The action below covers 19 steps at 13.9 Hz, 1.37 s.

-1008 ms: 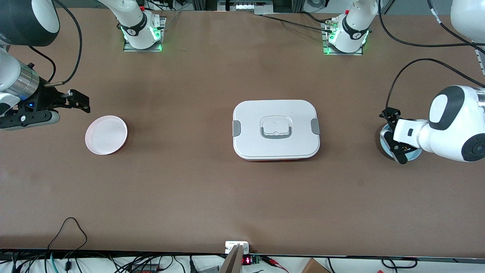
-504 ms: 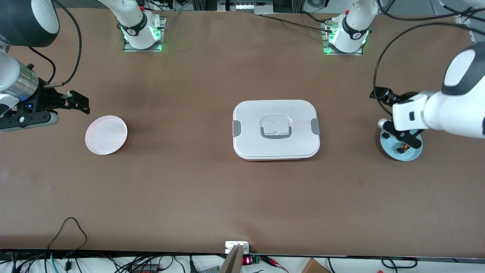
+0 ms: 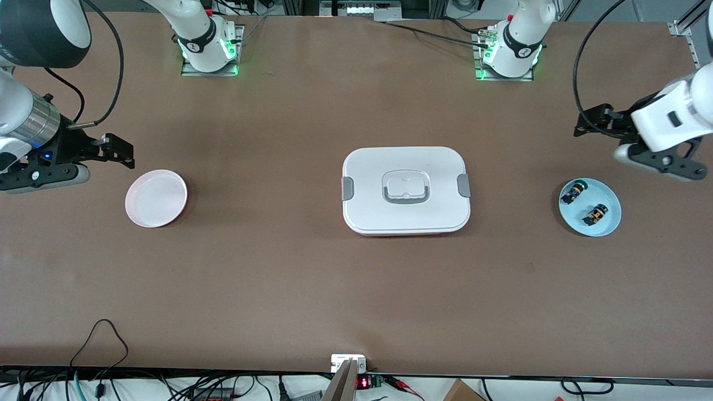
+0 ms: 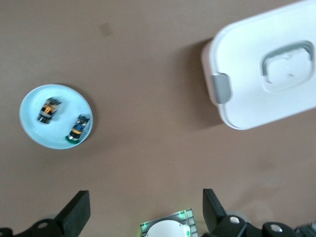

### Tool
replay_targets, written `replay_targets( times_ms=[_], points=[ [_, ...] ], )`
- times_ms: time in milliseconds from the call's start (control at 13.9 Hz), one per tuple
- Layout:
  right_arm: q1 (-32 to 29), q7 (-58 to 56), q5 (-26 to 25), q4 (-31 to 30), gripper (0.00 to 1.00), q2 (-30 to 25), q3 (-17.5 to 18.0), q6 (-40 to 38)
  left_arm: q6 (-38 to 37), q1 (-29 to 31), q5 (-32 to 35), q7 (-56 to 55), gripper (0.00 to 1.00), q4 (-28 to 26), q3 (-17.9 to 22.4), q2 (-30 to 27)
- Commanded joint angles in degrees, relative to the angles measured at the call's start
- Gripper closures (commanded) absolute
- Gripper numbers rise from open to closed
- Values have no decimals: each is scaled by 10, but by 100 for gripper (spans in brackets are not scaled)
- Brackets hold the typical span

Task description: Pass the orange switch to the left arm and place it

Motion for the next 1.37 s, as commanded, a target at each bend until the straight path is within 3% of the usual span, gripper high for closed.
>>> replay_targets(
  times_ms=[0, 72, 288, 432, 504, 648, 792, 1008, 1296],
  points=[
    [2, 1, 0, 14, 0, 8, 0, 6, 70, -59, -1, -5, 0, -97, 88, -77],
    [2, 1, 0, 14, 0, 8, 0, 15, 86, -80, 21, -21, 0, -98, 107, -74],
    [3, 0, 0, 14, 0, 8, 0, 16, 106, -82, 32, -44, 0, -125, 104, -75],
    [0, 0, 0, 14, 0, 11, 0, 17, 186, -79, 34, -71, 0, -183, 96, -86],
    [0, 0, 1, 14, 0, 11, 0, 17, 204, -70, 34, -70, 0, -186, 87, -85],
    [0, 0, 1, 14, 0, 11, 0, 17, 208, -50, 42, -76, 0, -185, 46, -84],
    [-1, 0, 1, 14, 0, 11, -1, 17, 201, -49, 95, -134, 0, -183, 3, -88],
    [-2, 0, 1, 14, 0, 11, -1, 17, 182, -45, 88, -153, 0, -178, 16, -91],
    [-3, 0, 1, 14, 0, 12, -2, 18, 163, -46, 59, -154, 0, -122, 31, -78]
  ],
)
